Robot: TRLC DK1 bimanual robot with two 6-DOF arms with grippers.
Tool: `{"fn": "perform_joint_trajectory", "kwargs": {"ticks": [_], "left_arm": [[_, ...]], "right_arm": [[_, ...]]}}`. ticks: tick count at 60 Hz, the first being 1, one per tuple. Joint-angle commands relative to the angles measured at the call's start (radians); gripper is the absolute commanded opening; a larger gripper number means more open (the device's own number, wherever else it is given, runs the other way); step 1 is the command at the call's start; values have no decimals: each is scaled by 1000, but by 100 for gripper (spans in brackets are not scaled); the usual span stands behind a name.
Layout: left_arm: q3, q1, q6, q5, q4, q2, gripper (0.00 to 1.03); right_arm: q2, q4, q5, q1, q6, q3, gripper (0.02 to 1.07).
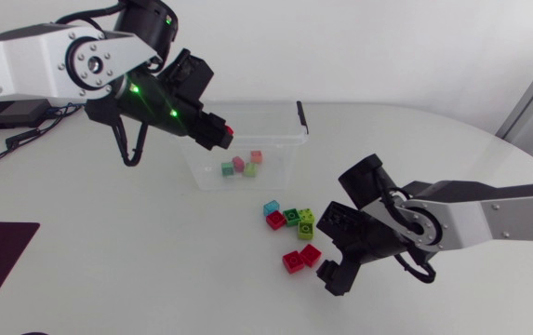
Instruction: Pick up the duplo bricks and place them in the container
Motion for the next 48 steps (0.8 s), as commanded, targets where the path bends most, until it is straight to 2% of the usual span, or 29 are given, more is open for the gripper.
{"fn": "perform_joint_trajectory", "kwargs": {"ticks": [1, 21, 27, 48], "left_arm": [[46, 26, 19, 26, 31, -21, 32], [86, 99, 25, 73, 180, 25, 33], [109, 104, 25, 73, 198, 68, 34], [144, 114, 32, 73, 236, 147, 34]], "right_arm": [[38, 17, 21, 16, 46, 10, 97], [105, 51, 64, 69, 115, 57, 97], [119, 54, 73, 69, 119, 69, 93], [147, 73, 87, -7, 88, 102, 93]]}}
